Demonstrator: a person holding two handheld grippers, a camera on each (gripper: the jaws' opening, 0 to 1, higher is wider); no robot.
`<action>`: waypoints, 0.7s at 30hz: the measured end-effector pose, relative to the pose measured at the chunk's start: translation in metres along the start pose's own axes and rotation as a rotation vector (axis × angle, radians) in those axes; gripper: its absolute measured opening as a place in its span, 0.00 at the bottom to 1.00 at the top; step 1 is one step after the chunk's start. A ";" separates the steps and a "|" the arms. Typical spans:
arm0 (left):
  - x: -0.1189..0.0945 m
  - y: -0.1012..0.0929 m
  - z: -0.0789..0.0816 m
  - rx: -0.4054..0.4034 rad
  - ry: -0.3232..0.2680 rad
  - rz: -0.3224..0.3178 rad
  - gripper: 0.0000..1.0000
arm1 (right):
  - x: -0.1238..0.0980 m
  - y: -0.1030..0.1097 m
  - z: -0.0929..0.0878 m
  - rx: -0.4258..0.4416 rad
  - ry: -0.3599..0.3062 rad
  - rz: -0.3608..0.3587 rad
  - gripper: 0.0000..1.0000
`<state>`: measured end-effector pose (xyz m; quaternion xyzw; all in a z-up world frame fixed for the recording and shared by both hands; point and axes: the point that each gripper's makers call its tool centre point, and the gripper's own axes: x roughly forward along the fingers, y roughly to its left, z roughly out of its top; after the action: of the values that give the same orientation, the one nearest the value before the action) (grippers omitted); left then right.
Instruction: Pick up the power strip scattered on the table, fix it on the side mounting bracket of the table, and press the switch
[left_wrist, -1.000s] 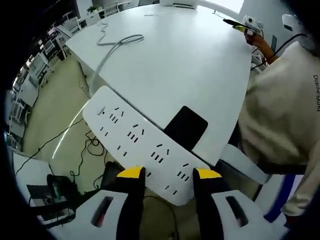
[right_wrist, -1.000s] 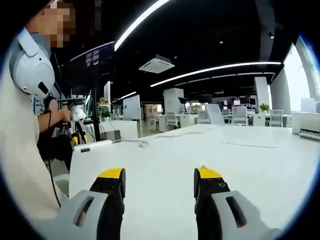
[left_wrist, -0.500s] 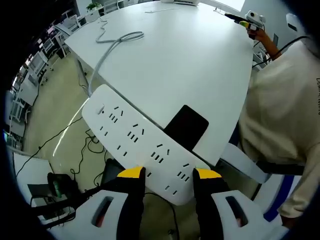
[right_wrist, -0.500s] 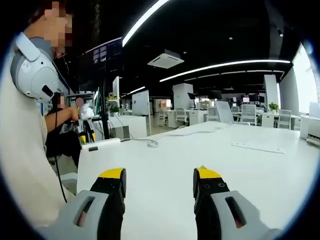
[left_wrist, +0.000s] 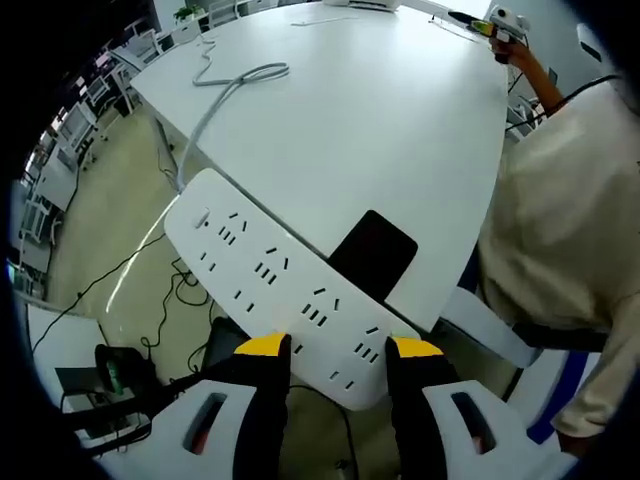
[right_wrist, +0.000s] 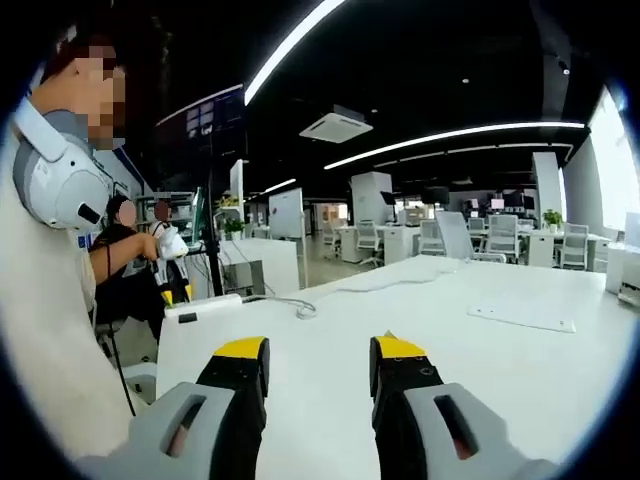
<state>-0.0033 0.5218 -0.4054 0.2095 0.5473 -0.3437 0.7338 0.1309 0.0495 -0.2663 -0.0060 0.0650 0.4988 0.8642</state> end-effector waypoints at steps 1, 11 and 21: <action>0.000 0.000 0.000 0.000 0.003 0.000 0.43 | 0.002 0.001 0.003 -0.004 0.003 0.007 0.31; 0.000 0.001 -0.001 -0.001 0.014 0.002 0.43 | 0.022 0.002 0.029 -0.036 0.065 0.062 0.15; 0.001 0.003 -0.002 -0.010 0.007 0.006 0.43 | 0.055 0.011 0.048 -0.131 0.161 0.134 0.06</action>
<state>-0.0023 0.5251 -0.4073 0.2085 0.5512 -0.3381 0.7338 0.1539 0.1060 -0.2250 -0.0980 0.1017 0.5565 0.8188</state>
